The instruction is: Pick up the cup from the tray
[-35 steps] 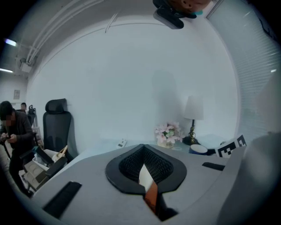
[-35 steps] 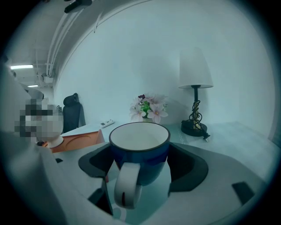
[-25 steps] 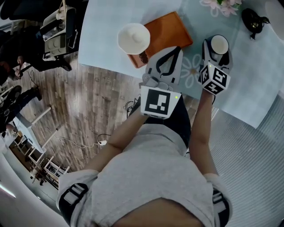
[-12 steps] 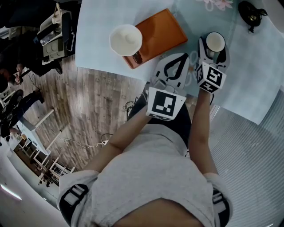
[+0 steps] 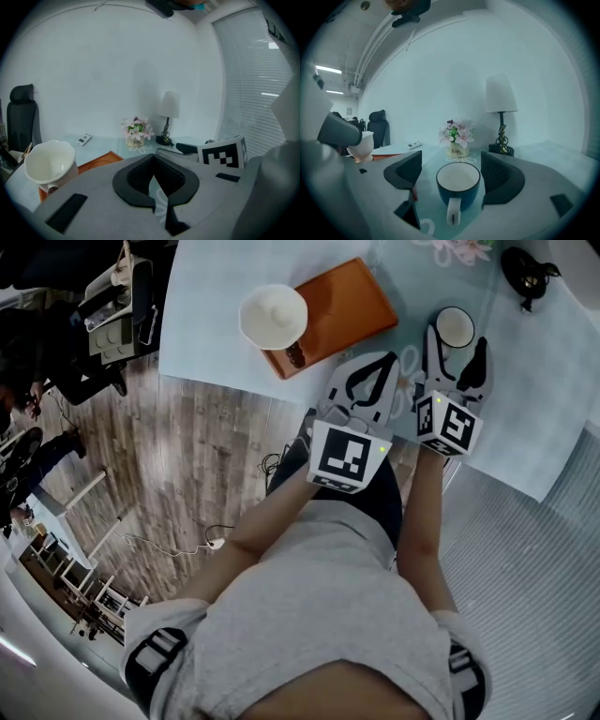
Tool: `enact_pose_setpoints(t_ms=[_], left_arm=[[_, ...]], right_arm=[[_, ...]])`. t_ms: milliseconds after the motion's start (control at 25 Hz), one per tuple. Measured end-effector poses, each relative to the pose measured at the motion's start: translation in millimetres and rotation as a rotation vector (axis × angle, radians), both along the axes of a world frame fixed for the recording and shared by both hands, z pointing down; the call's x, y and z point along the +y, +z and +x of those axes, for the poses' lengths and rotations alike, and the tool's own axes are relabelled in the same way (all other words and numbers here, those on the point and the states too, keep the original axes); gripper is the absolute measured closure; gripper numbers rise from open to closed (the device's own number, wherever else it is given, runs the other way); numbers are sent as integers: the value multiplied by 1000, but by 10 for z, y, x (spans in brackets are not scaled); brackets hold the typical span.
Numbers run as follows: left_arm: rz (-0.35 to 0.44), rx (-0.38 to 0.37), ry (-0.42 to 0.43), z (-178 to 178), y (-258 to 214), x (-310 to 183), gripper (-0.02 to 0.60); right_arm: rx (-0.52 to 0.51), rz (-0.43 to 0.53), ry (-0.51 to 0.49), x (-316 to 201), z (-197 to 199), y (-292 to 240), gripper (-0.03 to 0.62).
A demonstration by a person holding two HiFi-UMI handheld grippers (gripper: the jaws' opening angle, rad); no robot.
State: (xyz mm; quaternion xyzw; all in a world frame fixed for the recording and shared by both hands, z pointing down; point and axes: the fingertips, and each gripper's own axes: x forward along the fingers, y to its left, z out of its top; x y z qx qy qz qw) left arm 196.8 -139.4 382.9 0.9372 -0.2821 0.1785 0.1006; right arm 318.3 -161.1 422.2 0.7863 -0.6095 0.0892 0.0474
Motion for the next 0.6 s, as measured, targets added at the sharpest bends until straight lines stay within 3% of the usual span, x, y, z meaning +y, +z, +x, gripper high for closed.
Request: enact_pose_setpoints(t_ms=[320, 600], left_arm=[[-21, 63, -49, -225, -126, 58, 575], [21, 89, -202, -856, -278, -61, 575]], right_arm=[[-37, 22, -113, 168, -492, -235, 247], [-107, 78, -290, -92, -1291, -430, 247]])
